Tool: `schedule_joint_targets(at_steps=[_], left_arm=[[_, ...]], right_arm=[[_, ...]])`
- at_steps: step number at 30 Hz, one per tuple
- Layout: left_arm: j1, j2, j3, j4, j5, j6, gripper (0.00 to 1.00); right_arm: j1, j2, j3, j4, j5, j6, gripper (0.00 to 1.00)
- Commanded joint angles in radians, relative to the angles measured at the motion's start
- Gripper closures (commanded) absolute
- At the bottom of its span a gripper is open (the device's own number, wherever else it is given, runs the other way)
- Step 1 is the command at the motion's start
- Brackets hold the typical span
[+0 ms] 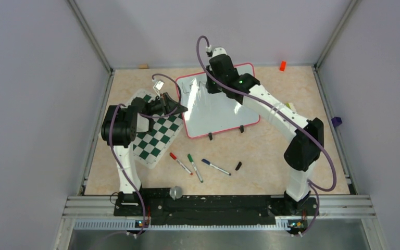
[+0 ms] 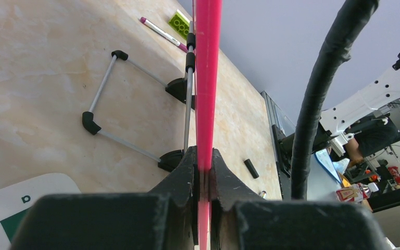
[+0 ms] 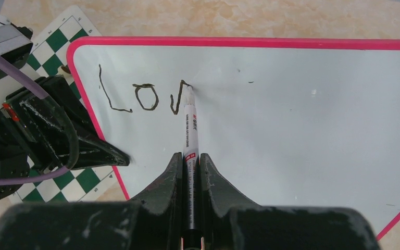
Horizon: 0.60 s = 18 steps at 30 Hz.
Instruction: Write a sentence on the whiteboard
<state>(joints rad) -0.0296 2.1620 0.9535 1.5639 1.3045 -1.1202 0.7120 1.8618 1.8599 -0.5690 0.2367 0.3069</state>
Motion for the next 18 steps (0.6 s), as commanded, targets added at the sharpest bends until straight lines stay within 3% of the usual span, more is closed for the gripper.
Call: schedule_joint_targets(at_steps=[1, 18], left_arm=[[-0.024, -0.032, 0.005, 0.055, 0.087, -0.018, 1.00], [-0.024, -0.031, 0.004, 0.055, 0.085, -0.020, 1.00]], right_arm=[[-0.015, -0.071, -0.016, 0.040, -0.021, -0.019, 1.00], [-0.026, -0.115, -0.072, 0.042, -0.022, -0.021, 1.00]])
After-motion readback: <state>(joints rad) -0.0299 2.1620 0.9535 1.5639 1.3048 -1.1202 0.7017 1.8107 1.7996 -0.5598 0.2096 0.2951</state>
